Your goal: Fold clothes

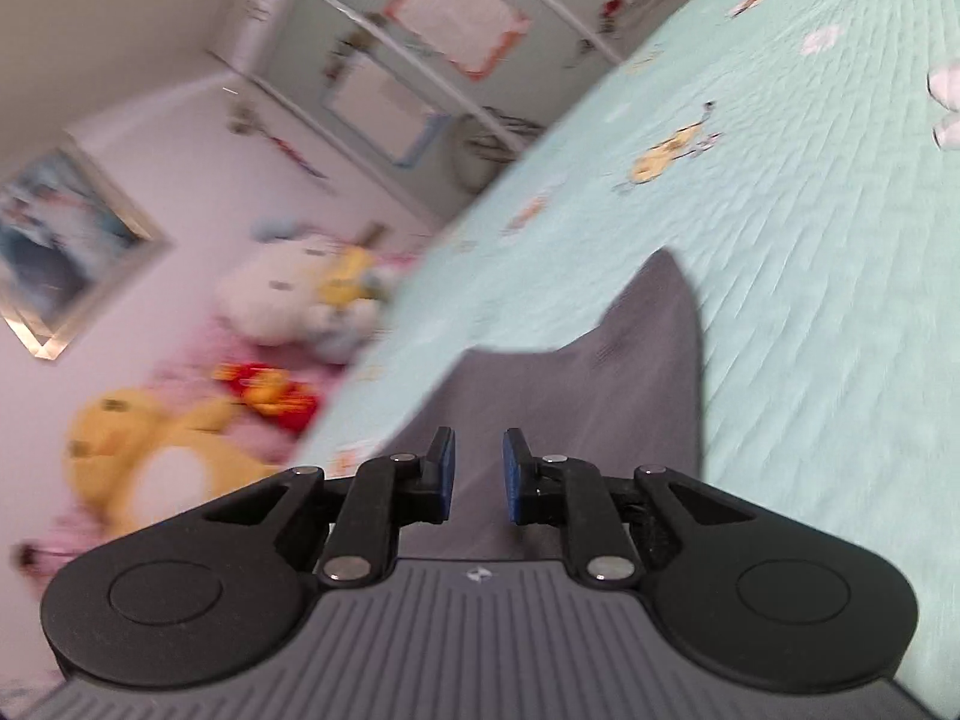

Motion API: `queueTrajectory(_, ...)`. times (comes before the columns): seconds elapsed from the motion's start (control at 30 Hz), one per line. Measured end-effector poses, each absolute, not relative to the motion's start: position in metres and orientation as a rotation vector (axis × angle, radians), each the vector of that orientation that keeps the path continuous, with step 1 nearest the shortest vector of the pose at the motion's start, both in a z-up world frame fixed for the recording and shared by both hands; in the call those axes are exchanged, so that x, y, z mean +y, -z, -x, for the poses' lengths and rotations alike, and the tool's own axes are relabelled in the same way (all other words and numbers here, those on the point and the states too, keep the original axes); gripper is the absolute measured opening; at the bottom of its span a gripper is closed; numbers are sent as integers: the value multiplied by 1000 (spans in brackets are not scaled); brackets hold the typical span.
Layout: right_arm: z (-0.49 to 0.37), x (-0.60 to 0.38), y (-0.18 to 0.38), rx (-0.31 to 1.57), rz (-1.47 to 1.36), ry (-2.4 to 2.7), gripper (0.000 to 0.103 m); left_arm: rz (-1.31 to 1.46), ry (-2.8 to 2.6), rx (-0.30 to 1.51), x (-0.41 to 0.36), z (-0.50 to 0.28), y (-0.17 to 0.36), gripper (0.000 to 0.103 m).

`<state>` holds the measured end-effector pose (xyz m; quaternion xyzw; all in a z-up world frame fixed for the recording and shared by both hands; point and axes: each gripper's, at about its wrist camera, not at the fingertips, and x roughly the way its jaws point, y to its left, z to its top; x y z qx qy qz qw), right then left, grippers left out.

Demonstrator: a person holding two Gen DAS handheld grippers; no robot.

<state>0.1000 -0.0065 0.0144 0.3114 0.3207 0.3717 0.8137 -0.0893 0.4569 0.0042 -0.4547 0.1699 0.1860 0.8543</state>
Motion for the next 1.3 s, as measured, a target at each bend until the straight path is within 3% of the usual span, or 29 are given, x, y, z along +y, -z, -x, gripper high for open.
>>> queueTrajectory(0.03, -108, 4, -14, 695, -644, -779, 18, 947, -399, 356, 456, 88, -5, 46)
queueTrajectory(0.17, -134, 38, -11, 723, -584, -734, 18, 898, -412, 373, 457, 76, -6, 41)
queueTrajectory(0.2, -139, 47, -4, 759, -554, -711, 17, 880, -411, 391, 458, 72, -4, 11)
queueTrajectory(0.23, -144, 55, 3, 794, -529, -689, 14, 873, -408, 412, 459, 67, -2, 3)
queueTrajectory(0.27, -147, 57, 10, 811, -535, -678, 0, 883, -402, 416, 461, 66, 0, 3)
queueTrajectory(0.47, -156, 51, 25, 848, -632, -679, 0, 933, -304, 189, 462, 95, -53, 3)
queueTrajectory(0.6, -158, 45, 32, 852, -704, -686, 0, 948, -114, 15, 451, 115, -121, 3)
queueTrajectory(0.73, -161, 42, 34, 854, -762, -688, 0, 788, 164, -32, 405, 118, -191, 3)
queueTrajectory(0.83, -163, 44, 33, 856, -759, -688, 0, 625, 413, 27, 350, 116, -221, 3)
queueTrajectory(0.97, -167, 40, 37, 870, -800, -709, 0, 426, 729, 198, 268, 118, -220, 3)
queueTrajectory(1.17, -175, 28, 47, 884, -918, -793, 0, 215, 951, 627, 182, 122, -138, 3)
queueTrajectory(1.3, -175, 28, 47, 875, -929, -807, 0, 163, 888, 793, 170, 118, -79, 4)
